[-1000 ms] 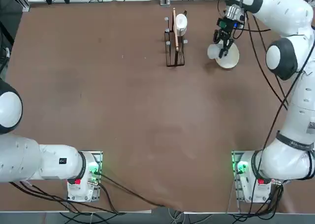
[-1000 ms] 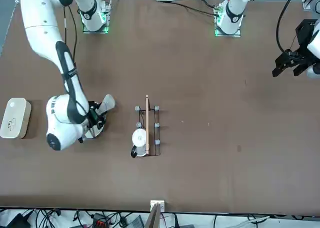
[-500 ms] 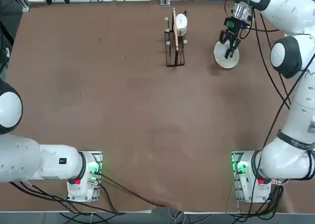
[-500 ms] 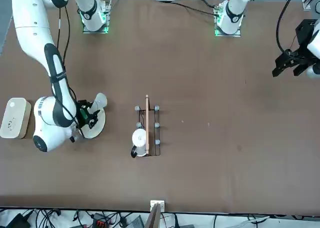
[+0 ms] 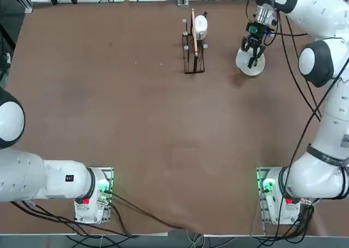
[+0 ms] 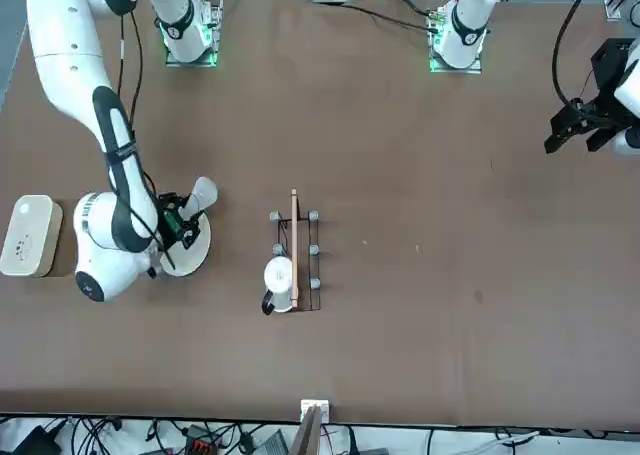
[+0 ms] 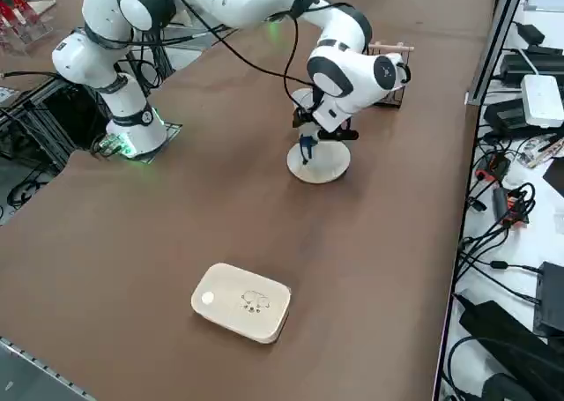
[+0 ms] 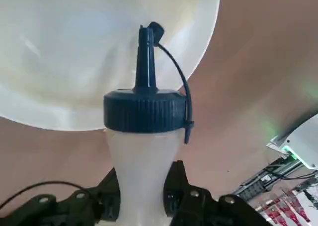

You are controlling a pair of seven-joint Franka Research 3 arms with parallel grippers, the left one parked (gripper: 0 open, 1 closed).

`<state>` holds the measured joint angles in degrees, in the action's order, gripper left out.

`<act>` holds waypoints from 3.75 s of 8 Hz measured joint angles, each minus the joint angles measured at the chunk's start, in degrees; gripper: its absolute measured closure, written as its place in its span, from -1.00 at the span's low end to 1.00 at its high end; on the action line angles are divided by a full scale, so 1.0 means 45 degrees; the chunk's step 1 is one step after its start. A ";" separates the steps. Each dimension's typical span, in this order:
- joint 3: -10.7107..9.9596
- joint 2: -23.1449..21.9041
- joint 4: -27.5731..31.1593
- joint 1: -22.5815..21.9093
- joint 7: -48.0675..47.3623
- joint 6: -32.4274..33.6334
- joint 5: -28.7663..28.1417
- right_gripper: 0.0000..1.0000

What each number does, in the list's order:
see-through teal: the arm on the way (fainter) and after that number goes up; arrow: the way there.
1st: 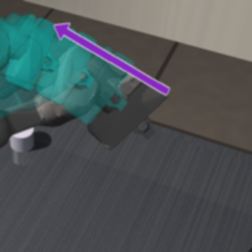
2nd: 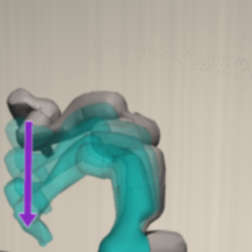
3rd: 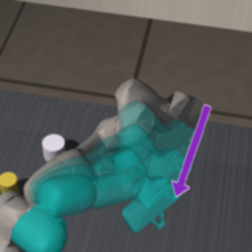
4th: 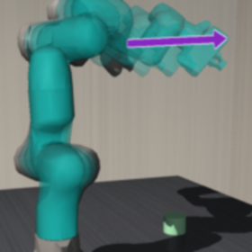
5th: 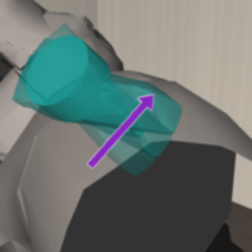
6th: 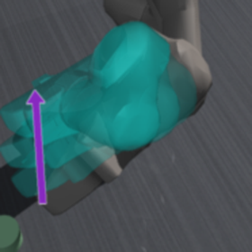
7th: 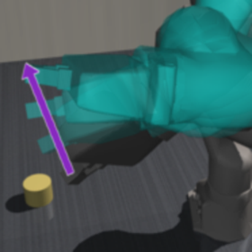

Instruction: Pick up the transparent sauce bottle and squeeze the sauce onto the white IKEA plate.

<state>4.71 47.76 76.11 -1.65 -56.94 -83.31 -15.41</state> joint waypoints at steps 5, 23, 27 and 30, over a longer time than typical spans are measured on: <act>0.0057 -0.0042 0.0288 -0.0964 -0.0029 -0.0476 -0.0115 0.22; -0.0238 -0.0256 -0.1658 -0.5244 -1.0141 0.0863 1.2303 0.24; -0.0405 -0.0249 -0.1651 -0.5430 -1.1720 0.2885 1.3415 0.24; -0.1812 -0.0122 -0.0678 -0.4841 -1.3669 0.3813 1.3275 0.24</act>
<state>-3.44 47.21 73.06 -23.43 -118.46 -66.15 44.33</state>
